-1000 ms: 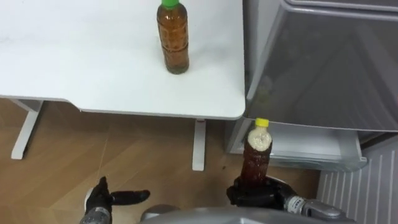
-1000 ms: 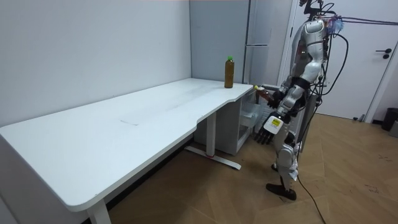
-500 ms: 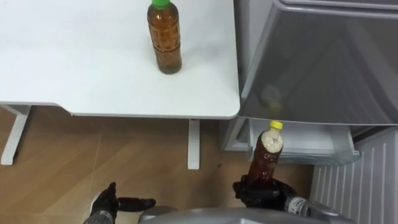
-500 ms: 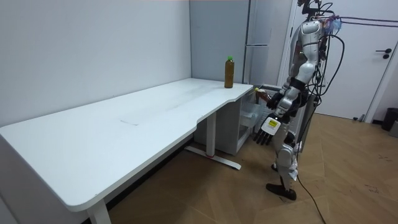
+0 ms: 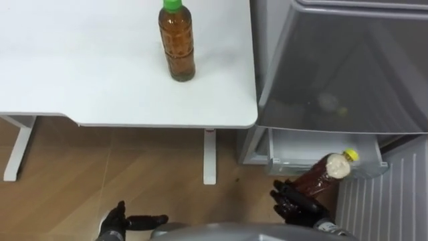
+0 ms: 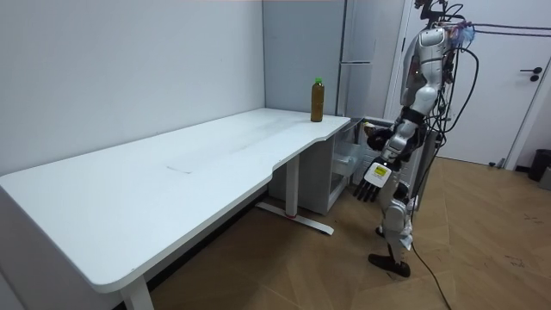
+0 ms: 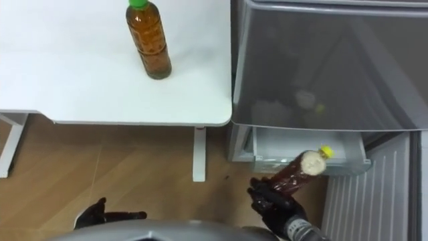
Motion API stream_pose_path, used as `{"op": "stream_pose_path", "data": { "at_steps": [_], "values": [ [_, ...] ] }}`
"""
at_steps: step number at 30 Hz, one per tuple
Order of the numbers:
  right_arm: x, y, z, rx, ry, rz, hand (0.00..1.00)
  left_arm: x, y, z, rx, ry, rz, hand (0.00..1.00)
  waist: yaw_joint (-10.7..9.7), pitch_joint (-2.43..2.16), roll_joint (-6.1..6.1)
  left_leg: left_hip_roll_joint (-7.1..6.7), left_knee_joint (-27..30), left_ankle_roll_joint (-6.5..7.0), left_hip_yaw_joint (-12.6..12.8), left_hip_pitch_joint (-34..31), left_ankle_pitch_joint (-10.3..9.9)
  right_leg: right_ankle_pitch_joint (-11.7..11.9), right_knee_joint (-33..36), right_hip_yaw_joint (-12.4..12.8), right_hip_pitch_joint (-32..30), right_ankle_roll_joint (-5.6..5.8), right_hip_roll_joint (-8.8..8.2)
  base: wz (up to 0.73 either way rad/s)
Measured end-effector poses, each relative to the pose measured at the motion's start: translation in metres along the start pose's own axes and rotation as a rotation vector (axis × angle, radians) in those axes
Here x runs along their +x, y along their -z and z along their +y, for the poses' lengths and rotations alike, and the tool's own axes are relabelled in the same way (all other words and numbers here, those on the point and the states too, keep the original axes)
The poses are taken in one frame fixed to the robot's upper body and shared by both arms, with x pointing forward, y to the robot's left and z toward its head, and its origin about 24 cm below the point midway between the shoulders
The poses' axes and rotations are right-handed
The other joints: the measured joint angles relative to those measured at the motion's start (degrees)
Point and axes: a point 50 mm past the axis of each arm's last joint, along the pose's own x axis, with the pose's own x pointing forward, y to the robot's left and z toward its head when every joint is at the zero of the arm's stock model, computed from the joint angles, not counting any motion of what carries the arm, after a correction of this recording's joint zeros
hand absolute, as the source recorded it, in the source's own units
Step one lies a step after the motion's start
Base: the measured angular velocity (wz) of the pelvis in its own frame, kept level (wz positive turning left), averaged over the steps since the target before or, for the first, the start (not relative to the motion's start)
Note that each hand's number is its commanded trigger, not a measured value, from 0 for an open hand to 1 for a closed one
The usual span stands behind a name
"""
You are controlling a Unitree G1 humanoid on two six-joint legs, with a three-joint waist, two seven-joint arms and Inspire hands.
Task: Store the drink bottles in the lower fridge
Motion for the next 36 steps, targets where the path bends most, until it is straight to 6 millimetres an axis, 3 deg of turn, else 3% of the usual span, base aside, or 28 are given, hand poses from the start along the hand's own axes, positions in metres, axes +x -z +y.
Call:
{"op": "stream_pose_path", "data": {
  "at_steps": [4, 12, 17, 20, 24, 29, 31, 36],
  "values": [
    [0.0, -0.003, 0.0, 0.152, 0.022, -0.059, 1.0, -0.001, 0.008, 0.002, -0.044, -0.011, 0.03, 0.0, 0.1, 0.08, 0.03, -0.01, 0.1, 0.0, 0.1, 0.1, 0.0, 0.0, -0.1, 0.0, 0.1, 0.0, -0.01, 0.0],
    [0.001, -0.004, -0.002, 0.228, 0.055, -0.082, 1.0, -0.004, 0.022, 0.007, -0.044, -0.024, 0.068, 0.0, 0.2, 0.33, -0.14, -0.03, 0.3, -0.01, -0.1, 0.8, 0.0, 0.0, -0.3, -0.3, 1.1, 0.04, -0.05, 0.0],
    [0.0, -0.007, -0.002, 0.308, 0.048, -0.117, 1.0, -0.011, 0.046, 0.014, -0.002, -0.045, 0.142, 0.0, 0.2, 0.28, -0.08, -0.1, 0.7, -0.01, -0.5, 0.6, 0.0, 0.0, -0.9, -0.8, 1.5, 0.07, -0.1, 0.04],
    [0.003, -0.015, 0.003, 0.343, 0.028, -0.142, 1.0, -0.012, 0.049, 0.016, 0.016, -0.042, 0.167, 0.0, 0.2, -0.01, 0.28, -0.23, 1.7, 0.0, -1.6, -1.3, -0.2, 0.0, -0.9, -1.7, 0.3, 0.04, -0.23, 0.16],
    [0.013, -0.036, 0.022, 0.326, -0.014, -0.17, 1.0, -0.007, 0.036, 0.013, 0.025, -0.013, 0.15, 0.0, -0.3, 0.09, 0.77, -0.34, 3.6, 0.02, -2.2, -5.6, -0.1, 0.1, 0.4, -2.4, -3.1, -0.15, -0.48, 0.13],
    [0.029, -0.08, 0.071, 0.367, -0.117, -0.244, 1.0, 0.007, -0.008, 0.006, 0.088, 0.03, 0.081, 0.0, -1.0, 0.91, 1.54, -0.51, 7.0, 0.09, -3.1, -13.2, 0.1, 0.5, 3.2, -3.4, -10.0, -0.54, -0.95, 0.1],
    [0.033, -0.087, 0.084, 0.361, -0.135, -0.245, 1.0, 0.01, -0.019, 0.002, 0.1, 0.05, 0.063, 0.0, -1.0, 0.99, 1.57, -0.51, 7.1, 0.1, -3.1, -14.3, 0.2, 0.6, 3.3, -3.5, -11.1, -0.62, -0.99, 0.0],
    [0.035, -0.095, 0.091, 0.344, -0.128, -0.235, 1.0, 0.012, -0.037, 0.0, 0.157, 0.069, 0.02, 0.0, -1.0, 1.07, 1.3, -0.8, 7.1, 0.16, -3.3, -18.8, 1.0, 0.7, 5.0, -3.9, -16.4, -0.67, -1.6, 0.01]
  ]
}}
